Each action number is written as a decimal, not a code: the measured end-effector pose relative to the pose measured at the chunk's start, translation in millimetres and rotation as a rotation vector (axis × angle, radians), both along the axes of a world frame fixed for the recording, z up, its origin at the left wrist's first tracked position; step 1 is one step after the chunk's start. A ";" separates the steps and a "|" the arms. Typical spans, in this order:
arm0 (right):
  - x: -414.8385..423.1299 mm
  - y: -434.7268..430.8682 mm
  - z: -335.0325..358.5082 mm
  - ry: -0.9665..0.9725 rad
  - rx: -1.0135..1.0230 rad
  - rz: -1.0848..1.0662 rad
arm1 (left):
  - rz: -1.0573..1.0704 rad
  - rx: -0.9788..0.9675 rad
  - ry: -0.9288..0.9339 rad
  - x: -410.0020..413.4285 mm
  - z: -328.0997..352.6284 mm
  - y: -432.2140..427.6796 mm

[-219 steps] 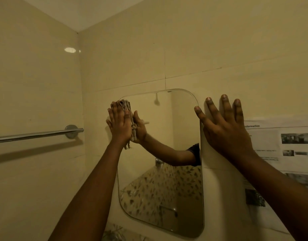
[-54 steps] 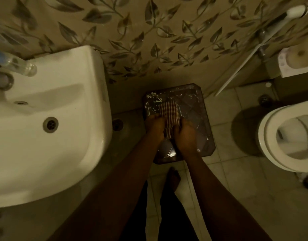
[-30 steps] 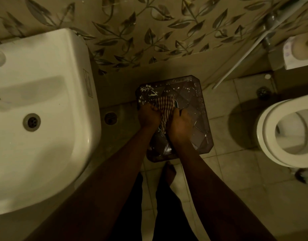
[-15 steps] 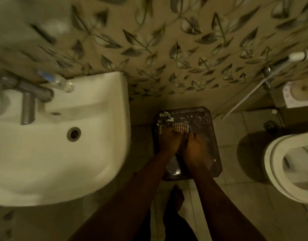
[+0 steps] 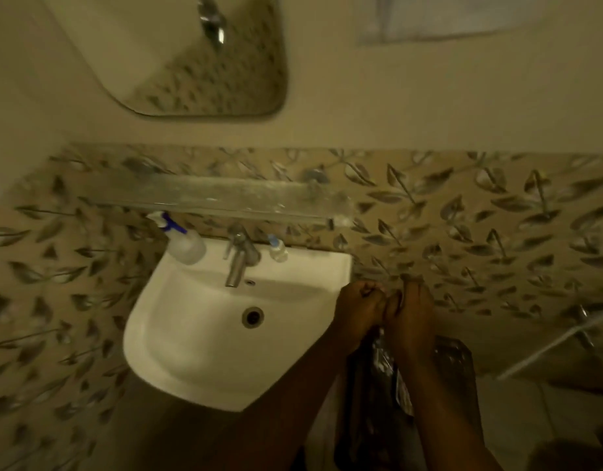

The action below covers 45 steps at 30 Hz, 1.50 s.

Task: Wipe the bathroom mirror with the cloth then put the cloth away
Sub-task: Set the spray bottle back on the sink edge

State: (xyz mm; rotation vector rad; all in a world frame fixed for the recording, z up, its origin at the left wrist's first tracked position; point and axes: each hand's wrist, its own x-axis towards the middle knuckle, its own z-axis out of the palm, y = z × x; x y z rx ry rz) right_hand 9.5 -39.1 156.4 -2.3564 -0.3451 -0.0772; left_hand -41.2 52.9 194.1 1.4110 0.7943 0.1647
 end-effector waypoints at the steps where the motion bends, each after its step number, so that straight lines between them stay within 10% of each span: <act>1: 1.8 15.1 10.9 -0.030 0.010 0.035 | 0.046 0.010 -0.023 -7.2 12.8 16.0; 24: -15.9 252.1 29.7 0.002 -0.176 0.653 | 0.841 0.010 -0.088 -180.3 55.2 290.6; 36: -17.9 248.4 20.3 0.020 -0.113 0.562 | 0.747 -0.012 -0.029 -174.4 31.6 297.5; 45: -52.7 227.0 57.3 -0.058 -0.143 0.753 | 0.275 0.199 0.055 -183.4 15.1 248.5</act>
